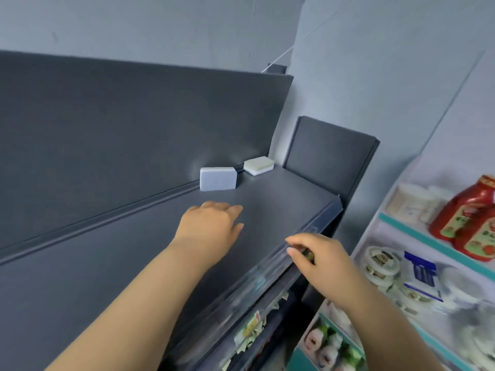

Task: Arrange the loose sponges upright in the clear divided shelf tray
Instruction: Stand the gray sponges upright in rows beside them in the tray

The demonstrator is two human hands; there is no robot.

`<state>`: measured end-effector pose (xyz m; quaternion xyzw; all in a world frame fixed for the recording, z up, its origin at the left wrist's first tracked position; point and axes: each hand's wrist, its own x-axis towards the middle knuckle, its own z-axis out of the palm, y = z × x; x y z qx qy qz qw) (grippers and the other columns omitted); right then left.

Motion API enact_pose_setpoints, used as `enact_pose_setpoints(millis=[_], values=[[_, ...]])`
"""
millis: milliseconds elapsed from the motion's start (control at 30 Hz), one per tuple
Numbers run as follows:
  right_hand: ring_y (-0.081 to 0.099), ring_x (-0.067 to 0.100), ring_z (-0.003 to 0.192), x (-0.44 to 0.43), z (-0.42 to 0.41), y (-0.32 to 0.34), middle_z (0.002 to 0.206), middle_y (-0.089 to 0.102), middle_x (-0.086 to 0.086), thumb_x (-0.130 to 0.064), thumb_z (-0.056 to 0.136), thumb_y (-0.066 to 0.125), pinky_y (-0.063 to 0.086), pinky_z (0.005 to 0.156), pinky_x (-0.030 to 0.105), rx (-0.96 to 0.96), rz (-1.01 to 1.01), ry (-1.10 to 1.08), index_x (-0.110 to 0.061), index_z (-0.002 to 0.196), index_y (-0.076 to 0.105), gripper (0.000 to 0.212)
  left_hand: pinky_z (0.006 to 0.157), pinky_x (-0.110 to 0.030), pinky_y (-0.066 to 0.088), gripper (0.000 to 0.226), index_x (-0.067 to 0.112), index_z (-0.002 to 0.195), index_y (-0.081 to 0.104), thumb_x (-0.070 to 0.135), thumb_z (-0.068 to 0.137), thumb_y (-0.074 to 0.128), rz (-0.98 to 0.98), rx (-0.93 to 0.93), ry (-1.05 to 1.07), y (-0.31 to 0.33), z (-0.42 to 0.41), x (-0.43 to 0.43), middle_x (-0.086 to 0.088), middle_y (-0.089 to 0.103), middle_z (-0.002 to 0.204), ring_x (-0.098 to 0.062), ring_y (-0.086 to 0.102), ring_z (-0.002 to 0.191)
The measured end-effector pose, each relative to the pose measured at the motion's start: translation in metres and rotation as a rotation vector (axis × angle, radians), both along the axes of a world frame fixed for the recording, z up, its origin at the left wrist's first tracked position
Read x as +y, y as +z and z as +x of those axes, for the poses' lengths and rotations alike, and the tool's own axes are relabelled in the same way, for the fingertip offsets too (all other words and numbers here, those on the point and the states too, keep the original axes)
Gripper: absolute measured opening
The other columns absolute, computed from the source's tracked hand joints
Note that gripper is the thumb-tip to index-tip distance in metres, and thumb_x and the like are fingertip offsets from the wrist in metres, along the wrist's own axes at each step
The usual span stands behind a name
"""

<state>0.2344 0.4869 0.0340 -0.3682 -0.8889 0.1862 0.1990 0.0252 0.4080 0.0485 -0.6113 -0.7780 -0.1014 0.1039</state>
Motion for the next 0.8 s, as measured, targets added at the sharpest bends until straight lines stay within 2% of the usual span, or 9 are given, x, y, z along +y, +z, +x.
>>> enact_pose_setpoints(millis=[133,233,300,400,500,567,667,800], values=[[0.055,-0.002,0.095,0.073,-0.022,0.003,0.102,0.059,-0.019,-0.031,0.089,0.057,0.043,0.088,0.018,0.063,-0.003,0.056,-0.028,0.111,0.063,0.024,0.096,-0.033,0.035,0.044,0.027,0.141,0.032,0.038,0.099,0.032,-0.022,0.114,0.044,0.001,-0.019,0.072,0.005,0.045,0.136,-0.019,0.039,0.125],[0.053,0.000,0.103,0.139,-0.050,0.002,0.108,0.058,-0.016,-0.029,0.090,0.055,0.042,0.092,0.020,0.061,-0.019,0.120,-0.026,0.113,0.062,0.024,0.095,-0.032,0.034,0.042,0.023,0.138,0.035,0.028,0.096,0.039,-0.092,0.227,0.121,-0.007,-0.035,0.124,0.001,0.041,0.138,-0.020,0.039,0.125],[0.053,0.002,0.104,0.184,-0.072,0.001,0.111,0.058,-0.013,-0.028,0.091,0.054,0.041,0.091,0.019,0.058,-0.032,0.159,-0.025,0.114,0.062,0.024,0.096,-0.031,0.032,0.049,0.020,0.137,0.036,0.018,0.089,0.047,-0.126,0.273,0.196,-0.012,-0.046,0.155,0.000,0.038,0.138,-0.021,0.036,0.126],[0.052,0.006,0.106,0.240,-0.105,-0.004,0.115,0.056,-0.010,-0.026,0.092,0.051,0.041,0.089,0.020,-0.004,-0.054,0.210,-0.024,0.116,0.060,0.026,0.096,-0.030,0.033,0.054,0.019,0.135,0.037,0.010,0.084,0.050,-0.157,0.270,0.292,-0.016,-0.056,0.184,0.000,0.040,0.134,-0.021,0.038,0.122],[0.052,0.013,0.109,0.293,-0.138,-0.014,0.123,0.055,-0.006,-0.025,0.093,0.047,0.044,0.091,0.028,-0.133,-0.010,0.270,-0.022,0.121,0.056,0.030,0.095,-0.033,0.038,0.051,0.022,0.134,0.037,0.014,0.086,0.051,-0.239,0.193,0.420,-0.022,-0.063,0.210,0.002,0.042,0.130,-0.020,0.040,0.120],[0.050,0.018,0.113,0.325,-0.162,-0.020,0.127,0.053,-0.002,-0.022,0.093,0.045,0.044,0.092,0.032,-0.195,0.062,0.305,-0.019,0.123,0.054,0.032,0.094,-0.032,0.039,0.058,0.023,0.135,0.035,0.011,0.082,0.055,-0.290,0.150,0.497,-0.023,-0.065,0.220,0.002,0.043,0.128,-0.018,0.041,0.119],[0.038,0.019,0.126,0.352,-0.189,-0.025,0.139,0.042,-0.001,-0.018,0.093,0.042,0.038,0.099,0.032,-0.235,0.140,0.336,-0.015,0.129,0.048,0.036,0.089,-0.028,0.037,0.058,0.021,0.131,0.039,0.004,0.077,0.054,-0.330,0.114,0.583,-0.022,-0.061,0.227,0.000,0.042,0.124,-0.019,0.041,0.115],[0.035,0.022,0.127,0.355,-0.212,-0.029,0.140,0.041,0.000,-0.021,0.095,0.039,0.037,0.099,0.033,-0.329,0.146,0.370,-0.016,0.134,0.040,0.040,0.074,-0.027,0.025,0.051,0.015,0.124,0.042,0.003,0.077,0.055,-0.345,0.155,0.671,-0.017,-0.052,0.228,-0.002,0.038,0.122,-0.021,0.040,0.111]])
